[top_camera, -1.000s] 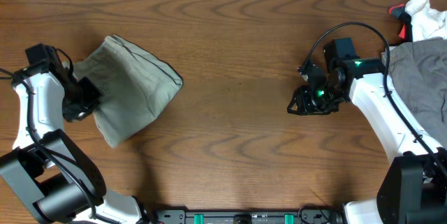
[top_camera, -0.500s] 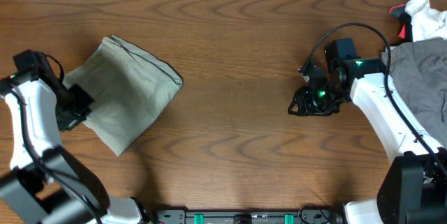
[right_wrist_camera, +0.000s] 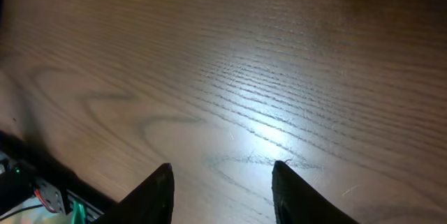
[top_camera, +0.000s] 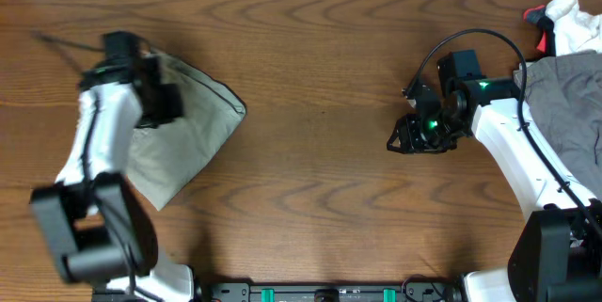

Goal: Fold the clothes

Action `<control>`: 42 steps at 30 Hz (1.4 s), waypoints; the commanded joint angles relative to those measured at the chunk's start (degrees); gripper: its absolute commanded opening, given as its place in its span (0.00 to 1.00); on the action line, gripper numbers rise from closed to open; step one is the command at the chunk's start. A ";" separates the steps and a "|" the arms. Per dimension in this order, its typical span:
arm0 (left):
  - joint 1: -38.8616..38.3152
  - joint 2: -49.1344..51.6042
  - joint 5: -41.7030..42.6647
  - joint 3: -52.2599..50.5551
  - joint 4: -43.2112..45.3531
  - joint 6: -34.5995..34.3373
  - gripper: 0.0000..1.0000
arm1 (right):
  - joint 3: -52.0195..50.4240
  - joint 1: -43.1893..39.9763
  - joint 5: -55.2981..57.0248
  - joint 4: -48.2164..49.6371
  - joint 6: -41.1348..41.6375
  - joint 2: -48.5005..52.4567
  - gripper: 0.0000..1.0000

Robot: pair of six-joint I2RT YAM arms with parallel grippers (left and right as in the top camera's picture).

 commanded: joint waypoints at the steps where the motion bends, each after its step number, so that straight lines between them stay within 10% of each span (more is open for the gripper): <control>1: -3.37 3.87 -0.13 -0.48 1.18 8.76 0.06 | 0.85 -0.76 -0.83 0.13 -1.07 -0.61 0.44; 8: -4.20 12.94 -0.59 -0.48 5.60 7.61 0.06 | 0.85 -0.76 -0.79 0.22 -1.07 -0.61 0.44; 16: 0.61 19.02 -1.16 -0.48 12.31 -19.17 0.06 | 0.85 -0.81 -0.63 1.05 -1.05 -0.61 0.43; 26: 4.96 19.08 8.92 -0.46 25.24 -34.71 0.06 | 0.85 -0.81 -0.63 1.16 -1.05 -0.61 0.42; 34: 7.78 18.47 21.27 1.01 32.39 -33.55 0.08 | 0.85 -0.81 -0.63 0.31 -1.07 -0.61 0.42; 42: 8.28 5.20 25.46 1.68 25.92 -21.53 0.40 | 0.85 -0.85 -0.92 -0.70 -1.05 -0.63 0.43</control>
